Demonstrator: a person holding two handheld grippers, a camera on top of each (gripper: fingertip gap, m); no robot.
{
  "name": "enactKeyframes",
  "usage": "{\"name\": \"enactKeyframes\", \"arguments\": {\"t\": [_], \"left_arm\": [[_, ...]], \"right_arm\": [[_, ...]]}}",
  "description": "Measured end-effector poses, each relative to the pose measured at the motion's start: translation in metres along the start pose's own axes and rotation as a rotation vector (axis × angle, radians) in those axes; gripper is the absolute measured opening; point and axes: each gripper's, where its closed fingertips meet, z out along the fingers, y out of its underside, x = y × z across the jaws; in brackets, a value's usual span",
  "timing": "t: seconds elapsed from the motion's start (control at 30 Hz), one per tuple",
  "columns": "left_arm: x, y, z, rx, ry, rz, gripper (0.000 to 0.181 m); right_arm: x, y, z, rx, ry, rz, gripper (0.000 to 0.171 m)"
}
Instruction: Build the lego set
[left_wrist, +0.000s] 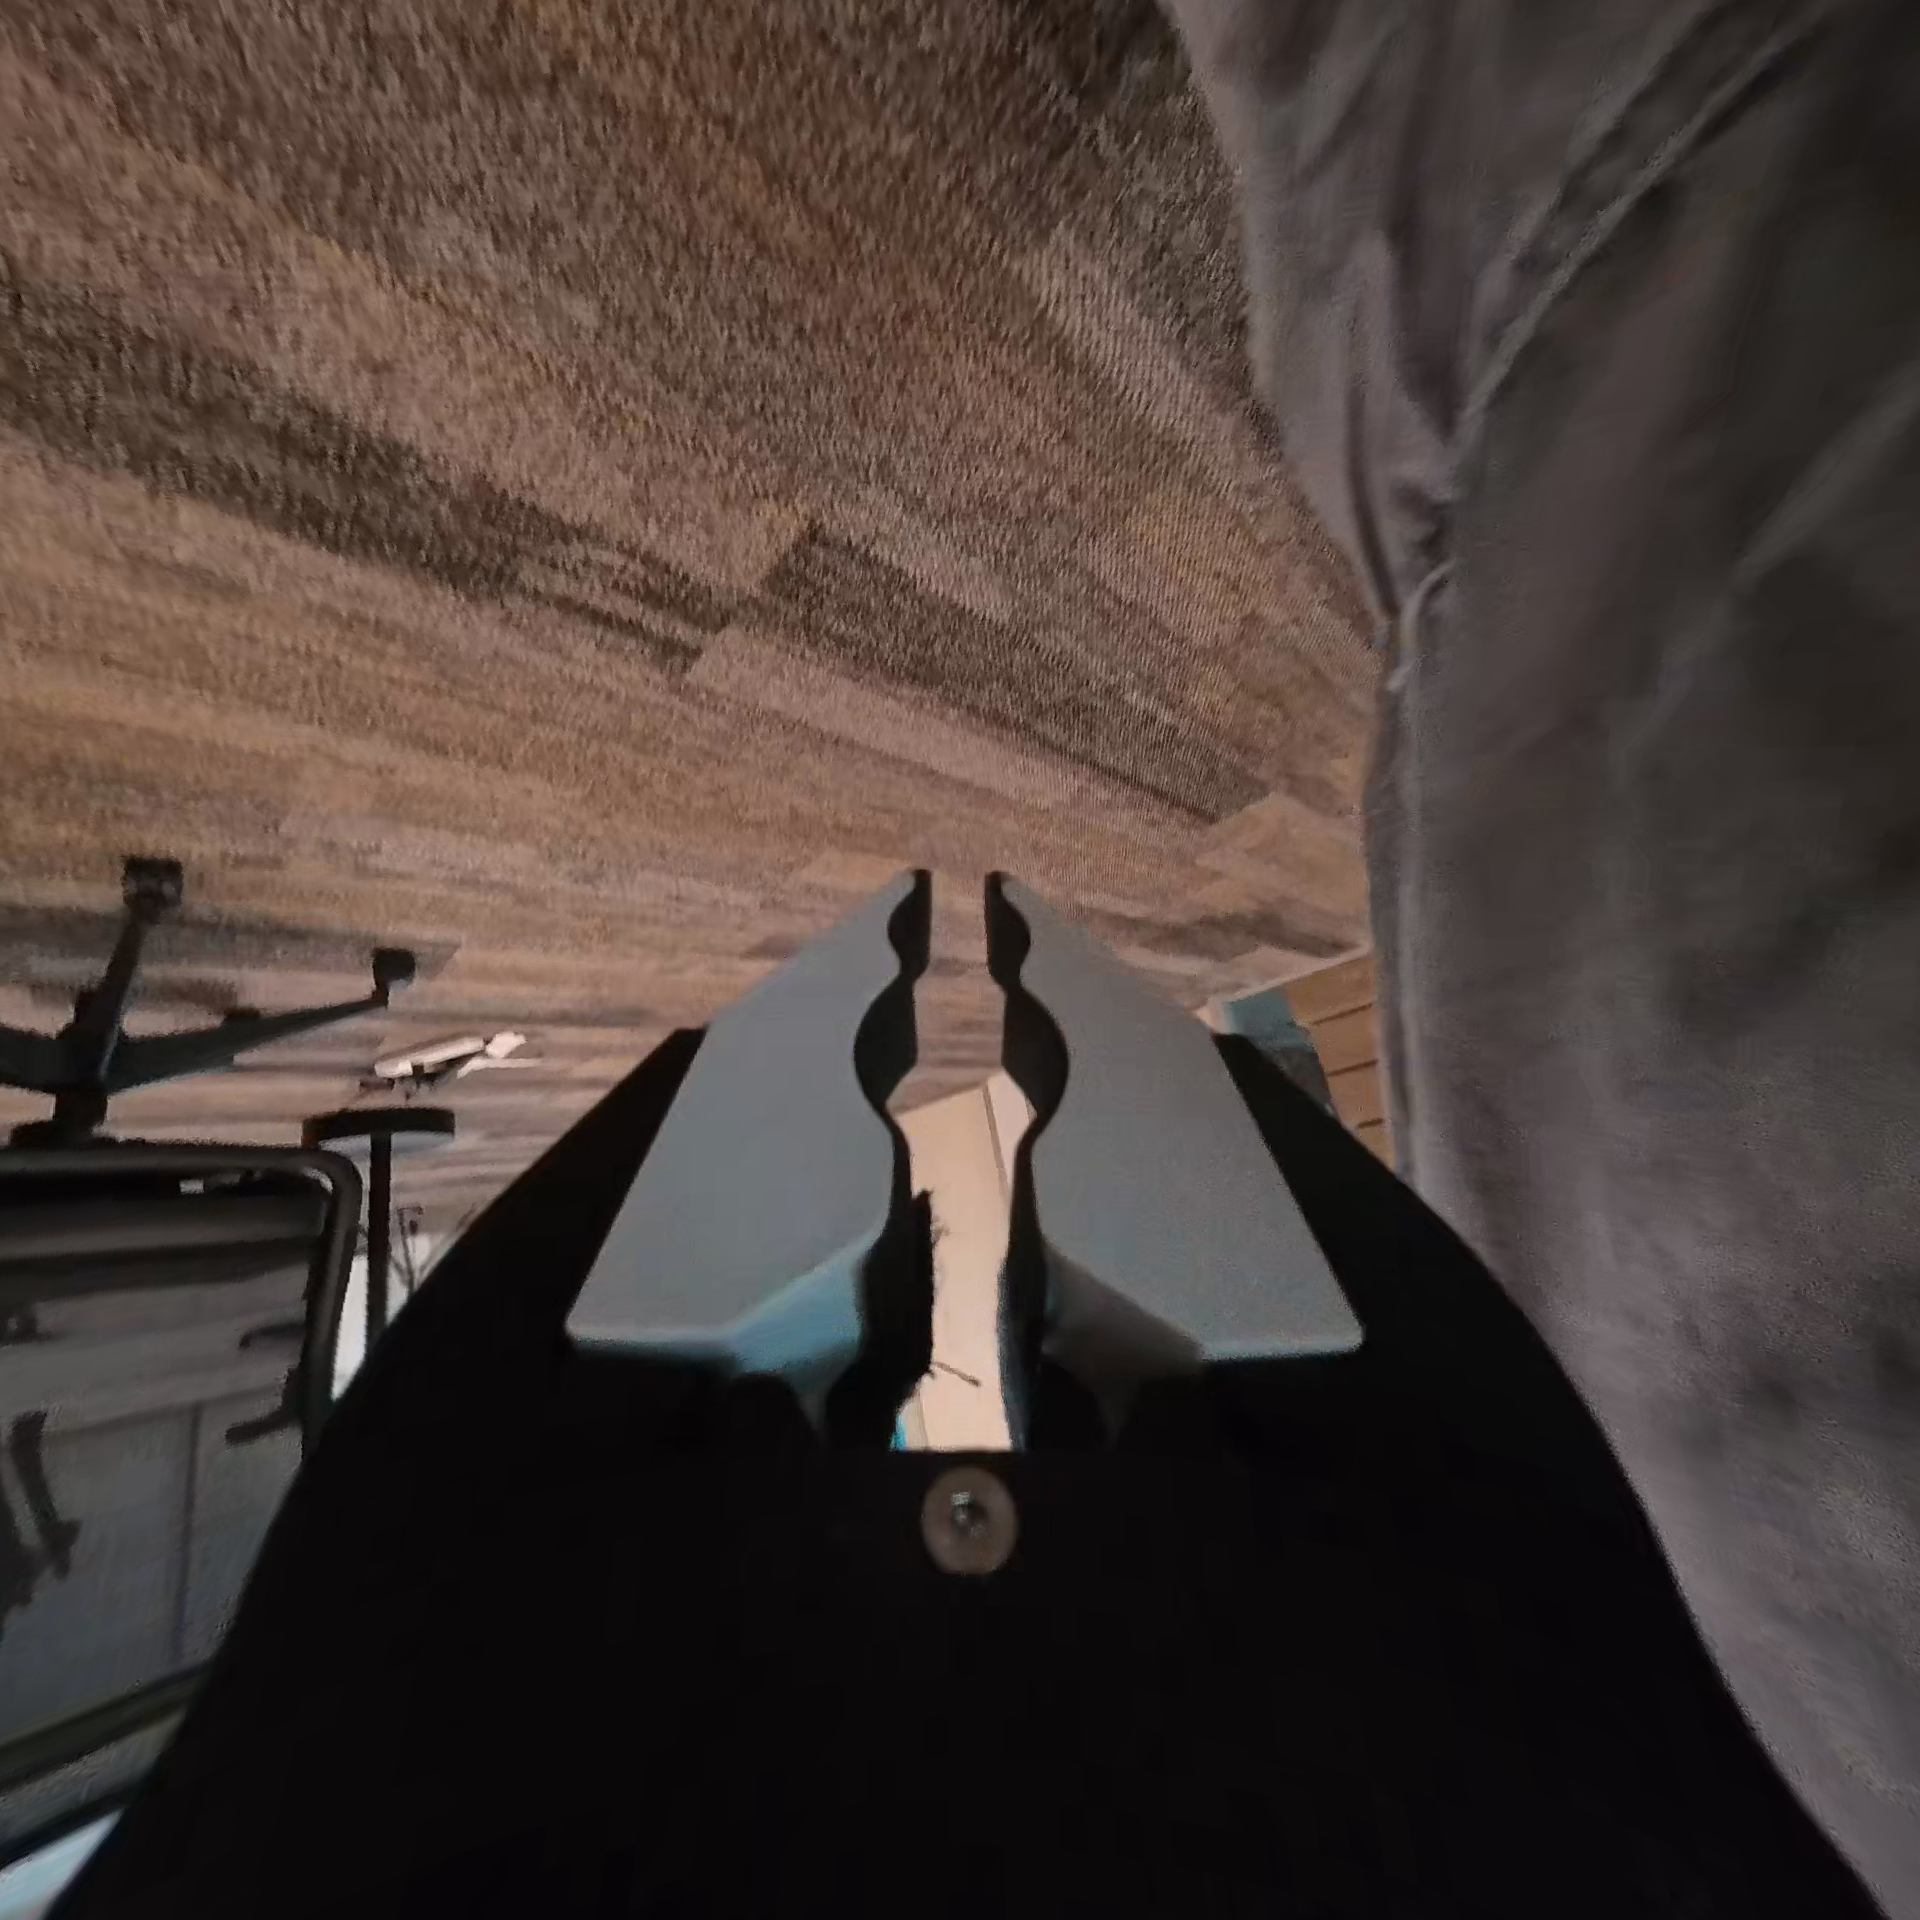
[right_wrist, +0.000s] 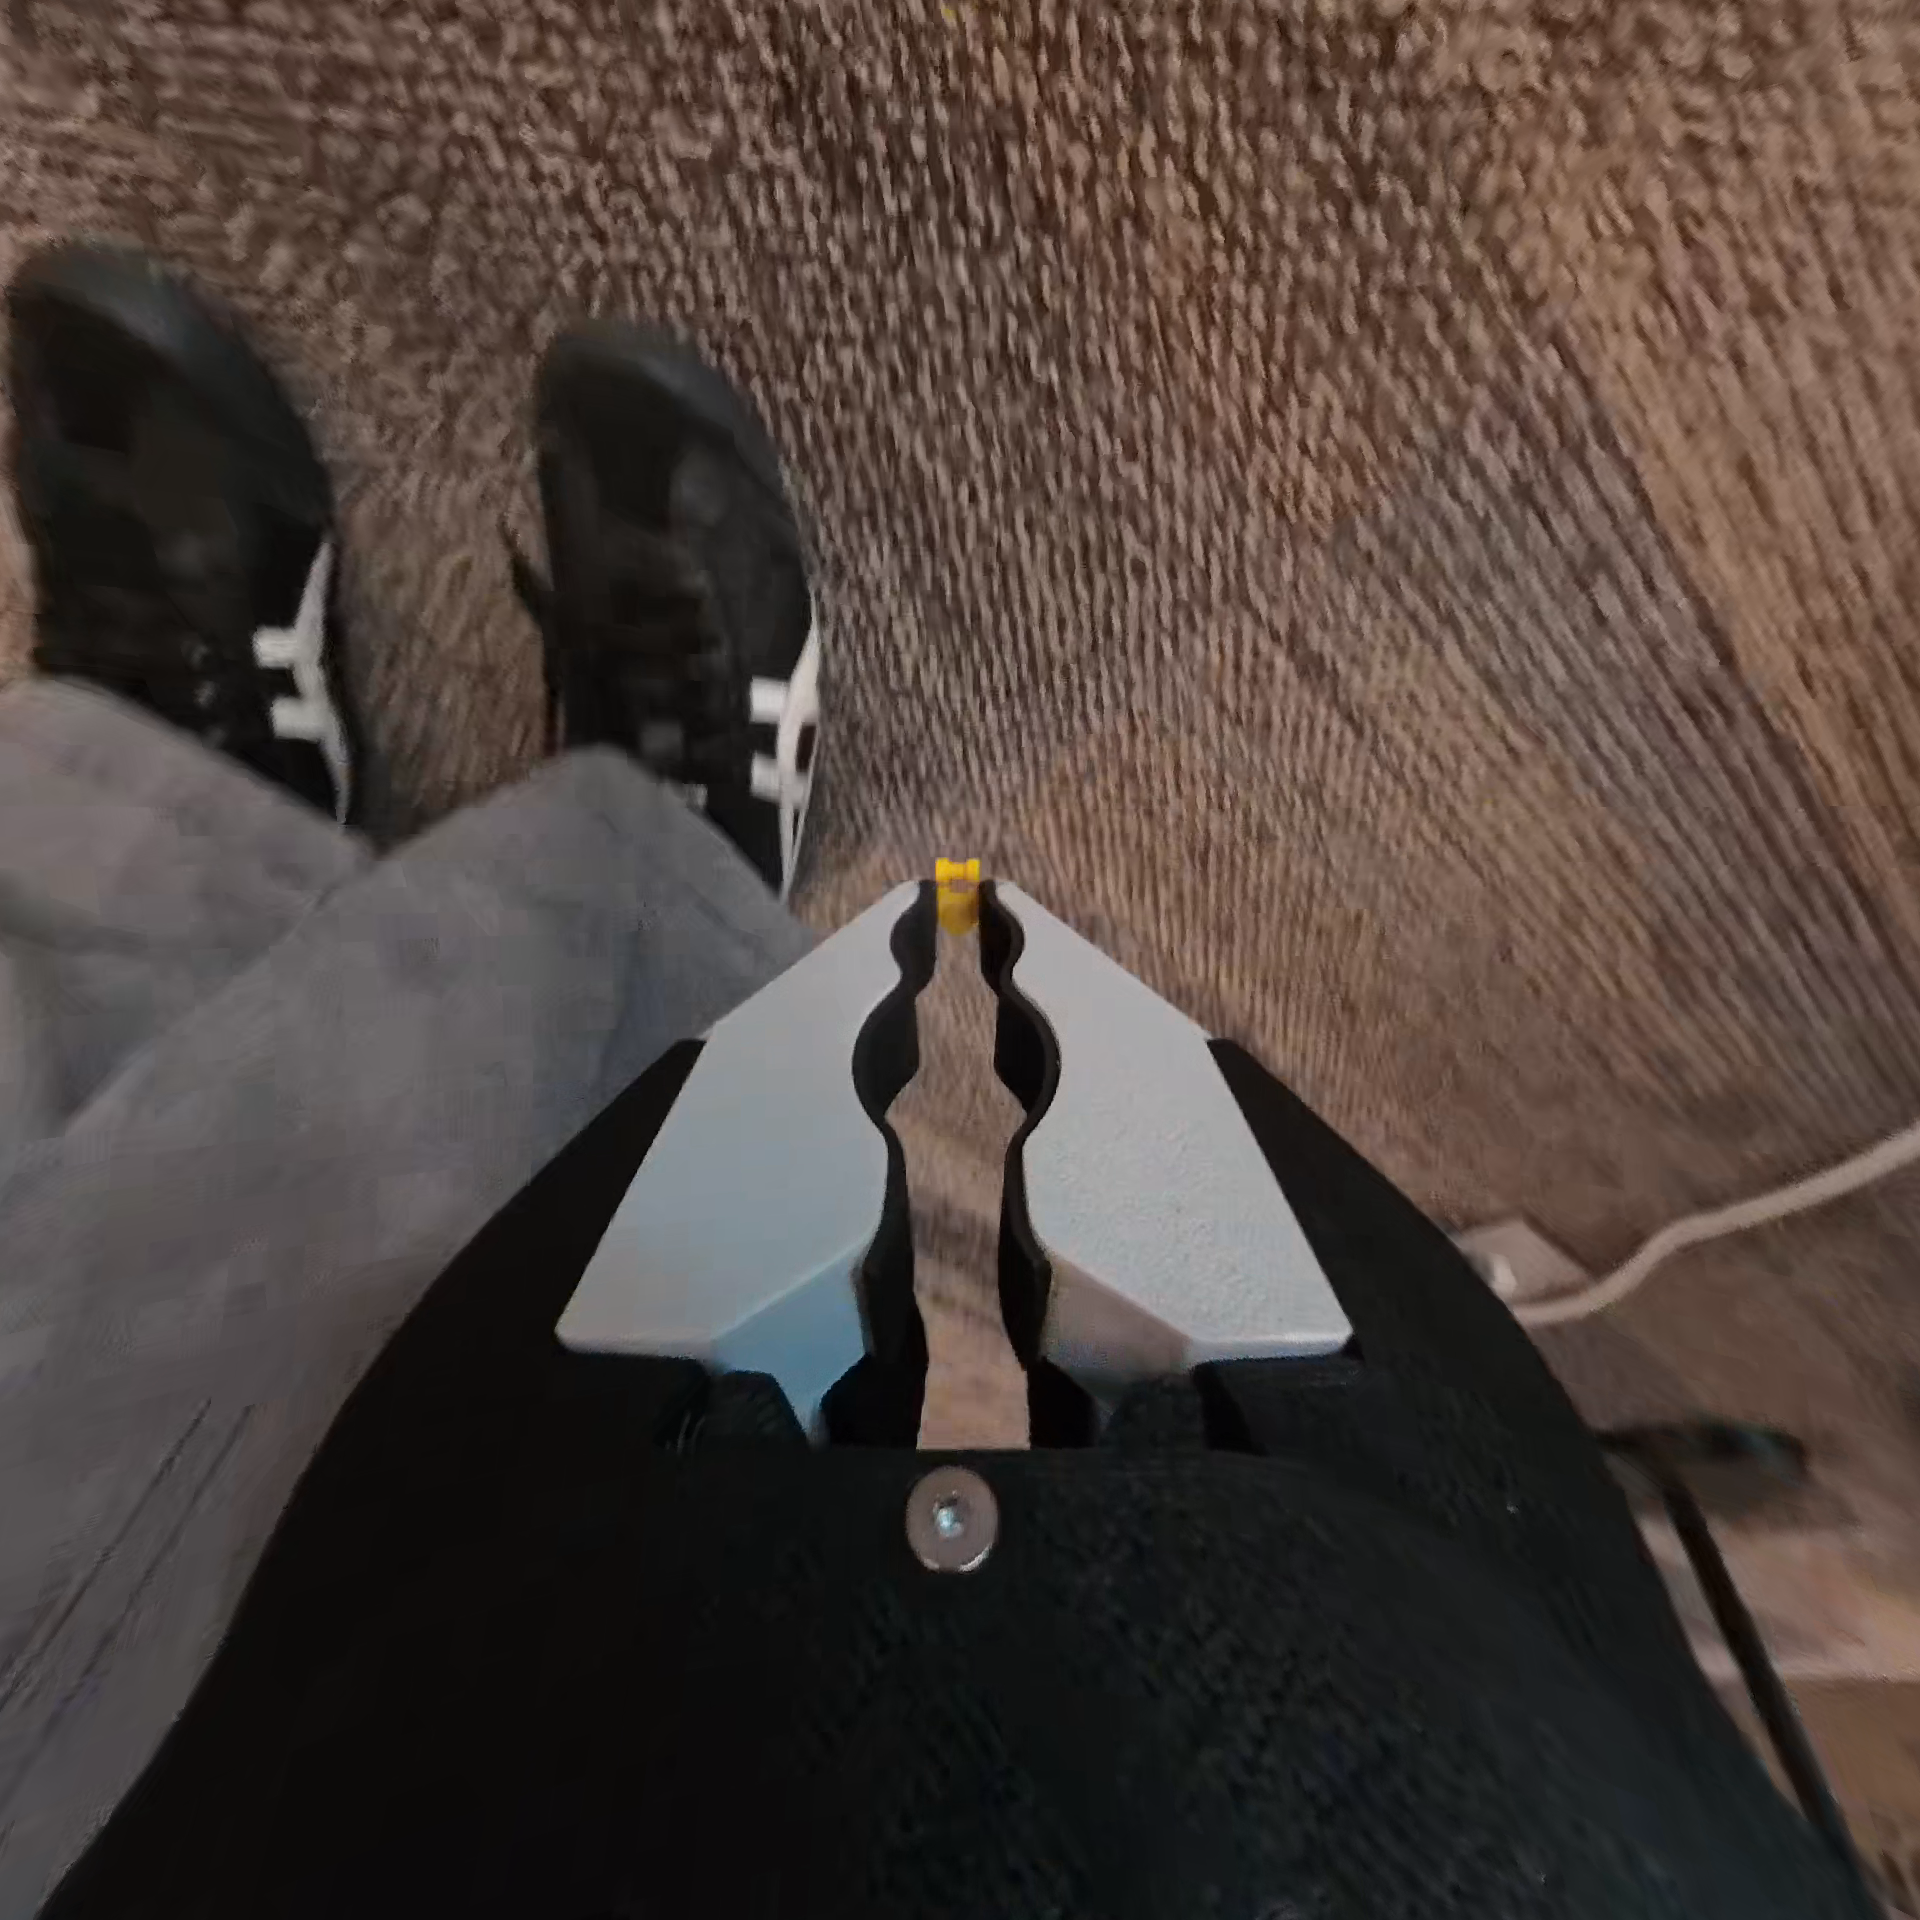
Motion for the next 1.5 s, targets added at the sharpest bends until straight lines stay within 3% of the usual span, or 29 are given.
{"name": "enactKeyframes", "arguments": {"t": [0.03,0.2,0.37,0.53,0.7,1.03,1.17,1.27,1.37,1.5], "left_arm": [[0.005,-0.007,-0.006,0.027,0.004,0.014,0.006],[0.018,-0.049,-0.05,0.168,-0.005,0.031,0.004],[0.028,-0.103,-0.119,0.363,0.017,-0.026,0.001],[0.027,-0.126,-0.163,0.566,0.058,-0.138,0.0],[0.021,-0.086,-0.141,0.713,0.156,-0.375,0.0],[0.008,0.097,-0.016,0.837,0.26,-1.178,0.0],[0.026,0.144,0.049,0.81,0.413,-1.534,0.0],[0.026,0.169,0.086,0.749,0.532,-1.675,0.0],[-0.016,0.205,0.101,0.742,0.557,-1.708,0.0],[-0.129,0.249,0.089,0.886,0.5,-1.753,0.0]], "right_arm": [[0.001,0.012,-0.03,-0.005,-0.004,0.01,0.007],[0.012,0.033,-0.187,0.051,-0.005,-0.022,0.007],[0.038,0.009,-0.315,0.193,0.015,-0.112,0.007],[0.075,-0.054,-0.405,0.385,0.1,-0.117,0.007],[0.05,-0.11,-0.457,0.488,0.122,-0.19,0.007],[-0.14,-0.149,-0.465,0.33,0.175,-0.928,0.007],[-0.256,-0.149,-0.464,0.352,0.181,-1.121,0.007],[-0.362,-0.133,-0.457,0.377,0.152,-1.248,0.006],[-0.475,-0.093,-0.443,0.358,0.113,-1.41,0.006],[-0.638,-0.03,-0.427,0.378,-0.018,-1.638,0.007]]}}
